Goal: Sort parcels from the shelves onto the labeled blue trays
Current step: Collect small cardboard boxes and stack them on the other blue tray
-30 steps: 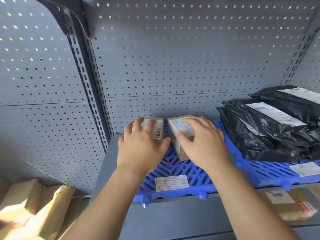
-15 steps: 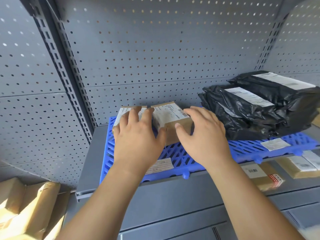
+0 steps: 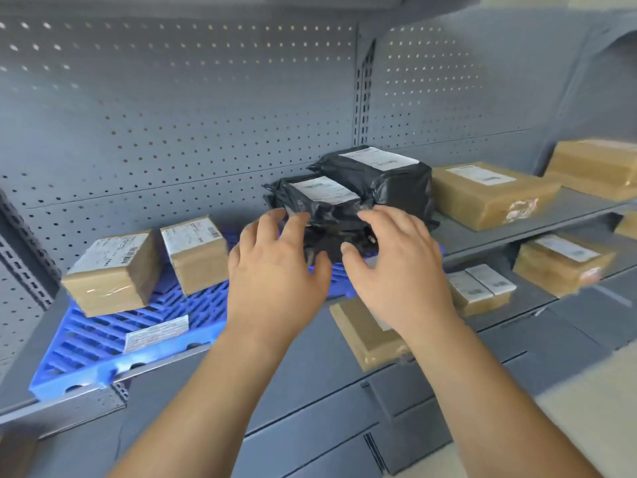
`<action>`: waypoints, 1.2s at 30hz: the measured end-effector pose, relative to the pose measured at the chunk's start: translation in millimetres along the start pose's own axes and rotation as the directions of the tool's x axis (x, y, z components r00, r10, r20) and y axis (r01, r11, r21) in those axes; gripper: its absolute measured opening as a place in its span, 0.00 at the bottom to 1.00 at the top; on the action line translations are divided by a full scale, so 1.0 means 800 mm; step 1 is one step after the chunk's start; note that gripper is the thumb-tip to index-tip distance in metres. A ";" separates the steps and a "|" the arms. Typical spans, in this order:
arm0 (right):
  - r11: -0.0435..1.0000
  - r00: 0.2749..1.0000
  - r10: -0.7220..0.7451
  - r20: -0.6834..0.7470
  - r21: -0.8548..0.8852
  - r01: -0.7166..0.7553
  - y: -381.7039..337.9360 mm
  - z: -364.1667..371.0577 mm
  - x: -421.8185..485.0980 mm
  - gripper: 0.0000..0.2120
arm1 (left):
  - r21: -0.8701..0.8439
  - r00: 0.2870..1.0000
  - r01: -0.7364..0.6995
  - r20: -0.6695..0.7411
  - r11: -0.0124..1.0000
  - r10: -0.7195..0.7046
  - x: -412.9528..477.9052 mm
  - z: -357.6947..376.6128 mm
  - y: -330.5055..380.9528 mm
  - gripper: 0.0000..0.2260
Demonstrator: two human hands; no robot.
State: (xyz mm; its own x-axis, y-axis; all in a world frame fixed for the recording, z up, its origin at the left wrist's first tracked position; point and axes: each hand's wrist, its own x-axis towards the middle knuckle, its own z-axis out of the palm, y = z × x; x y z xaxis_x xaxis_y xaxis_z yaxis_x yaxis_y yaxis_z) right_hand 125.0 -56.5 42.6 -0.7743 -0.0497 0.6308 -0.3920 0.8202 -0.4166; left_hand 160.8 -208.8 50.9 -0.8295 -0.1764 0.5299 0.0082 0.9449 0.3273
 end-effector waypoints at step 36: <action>0.543 0.636 0.700 -0.325 -0.337 -0.769 0.518 -0.291 -0.040 0.27 | -0.532 0.658 -0.549 0.201 0.645 0.725 0.024 0.360 0.587 0.20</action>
State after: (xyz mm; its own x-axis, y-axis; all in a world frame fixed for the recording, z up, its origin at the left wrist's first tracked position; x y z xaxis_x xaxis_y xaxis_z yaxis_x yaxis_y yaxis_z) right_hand 103.1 417.7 1.8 -0.6053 0.7276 0.3227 0.5506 0.6755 -0.4904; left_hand -12.0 311.0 -10.9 -0.6524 0.6248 0.4289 0.7573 0.5598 0.3364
